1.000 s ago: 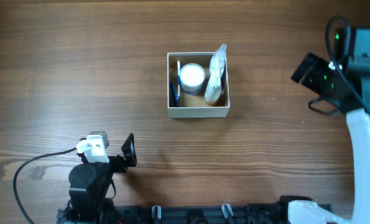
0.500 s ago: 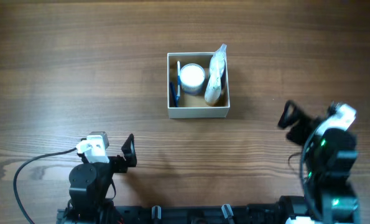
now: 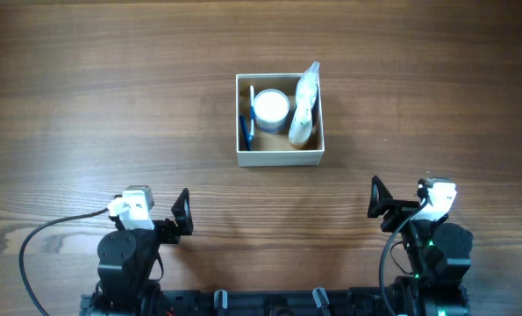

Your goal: Pack container

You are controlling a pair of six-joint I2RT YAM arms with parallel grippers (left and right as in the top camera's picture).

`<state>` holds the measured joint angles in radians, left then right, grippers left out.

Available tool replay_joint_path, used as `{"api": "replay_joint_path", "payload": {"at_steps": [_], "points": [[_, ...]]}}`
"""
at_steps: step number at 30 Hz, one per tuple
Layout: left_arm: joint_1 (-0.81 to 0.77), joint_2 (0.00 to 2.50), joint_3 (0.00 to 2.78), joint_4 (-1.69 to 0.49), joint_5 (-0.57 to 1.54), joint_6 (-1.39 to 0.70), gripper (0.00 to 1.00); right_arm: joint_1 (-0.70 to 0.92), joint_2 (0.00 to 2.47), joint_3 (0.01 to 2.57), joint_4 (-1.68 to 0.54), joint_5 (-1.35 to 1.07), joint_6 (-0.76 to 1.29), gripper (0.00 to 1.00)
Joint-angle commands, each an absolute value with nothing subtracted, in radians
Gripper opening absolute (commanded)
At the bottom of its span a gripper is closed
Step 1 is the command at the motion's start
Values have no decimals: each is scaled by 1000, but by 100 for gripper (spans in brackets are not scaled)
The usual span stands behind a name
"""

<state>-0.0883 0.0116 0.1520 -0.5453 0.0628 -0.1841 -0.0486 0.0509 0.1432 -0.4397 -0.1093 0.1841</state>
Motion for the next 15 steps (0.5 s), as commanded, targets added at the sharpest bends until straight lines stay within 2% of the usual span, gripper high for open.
{"api": "replay_joint_path", "payload": {"at_steps": [1, 15], "points": [[-80, 3, 148, -541, 78, -167, 100, -44, 25, 140, -427, -121, 152, 100], [-80, 3, 148, -541, 78, -167, 100, -44, 30, 140, -427, -125, 160, 100]]}}
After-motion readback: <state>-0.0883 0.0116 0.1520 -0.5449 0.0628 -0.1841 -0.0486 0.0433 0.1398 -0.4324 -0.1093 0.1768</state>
